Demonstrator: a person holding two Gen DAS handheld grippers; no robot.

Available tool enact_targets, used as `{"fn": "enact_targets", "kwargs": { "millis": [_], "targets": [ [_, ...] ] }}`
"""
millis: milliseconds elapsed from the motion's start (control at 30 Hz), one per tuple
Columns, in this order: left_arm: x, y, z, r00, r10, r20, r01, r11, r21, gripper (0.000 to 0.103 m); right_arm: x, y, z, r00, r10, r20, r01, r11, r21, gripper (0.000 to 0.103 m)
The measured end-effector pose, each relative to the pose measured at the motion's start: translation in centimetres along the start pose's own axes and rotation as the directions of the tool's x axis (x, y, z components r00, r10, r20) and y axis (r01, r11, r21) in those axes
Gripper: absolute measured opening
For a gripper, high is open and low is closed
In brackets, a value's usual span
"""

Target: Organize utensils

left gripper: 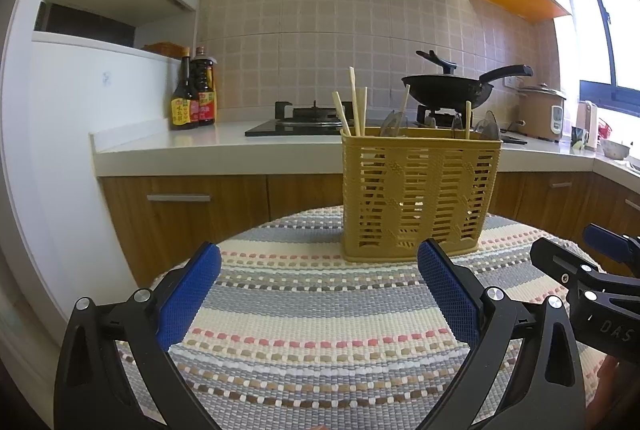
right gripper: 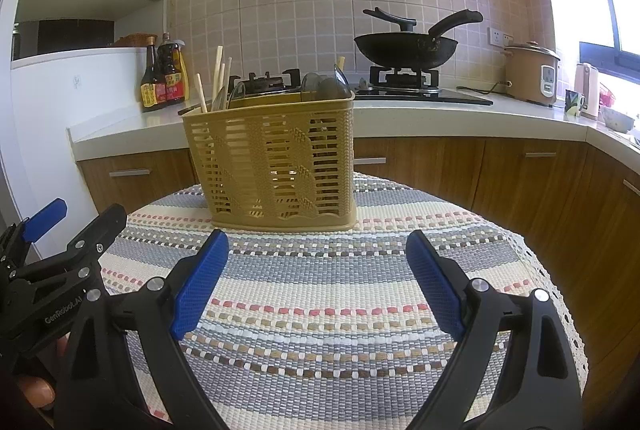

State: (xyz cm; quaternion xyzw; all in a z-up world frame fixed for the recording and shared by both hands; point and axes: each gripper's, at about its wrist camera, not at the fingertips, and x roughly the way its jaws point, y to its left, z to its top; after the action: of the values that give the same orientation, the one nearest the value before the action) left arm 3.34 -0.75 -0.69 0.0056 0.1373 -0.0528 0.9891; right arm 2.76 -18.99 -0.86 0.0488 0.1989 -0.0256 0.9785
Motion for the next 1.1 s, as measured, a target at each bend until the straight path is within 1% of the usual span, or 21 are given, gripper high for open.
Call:
{"fn": "enact_targets", "kwargs": {
  "millis": [300,433,1100],
  "targets": [
    [0.14,-0.2,0.03,1.0,-0.003,-0.008,0.003,1.0,-0.001,0.095,0.07,0.23,-0.03,1.0,-0.007,-0.005,0.007,1.0,-0.005,0.089],
    [-0.05,-0.33,-0.05,1.0,-0.002,-0.002,0.002,1.0,0.006,0.095,0.07,0.31,-0.02,1.0,-0.009,-0.005,0.009,1.0,-0.008,0.089],
    [0.21,0.03,0.02,1.0,-0.004,-0.017,0.003,1.0,-0.004,0.095,0.25,0.25,-0.11,1.0,-0.018,-0.013,0.018,1.0,-0.007,0.089]
  ]
}}
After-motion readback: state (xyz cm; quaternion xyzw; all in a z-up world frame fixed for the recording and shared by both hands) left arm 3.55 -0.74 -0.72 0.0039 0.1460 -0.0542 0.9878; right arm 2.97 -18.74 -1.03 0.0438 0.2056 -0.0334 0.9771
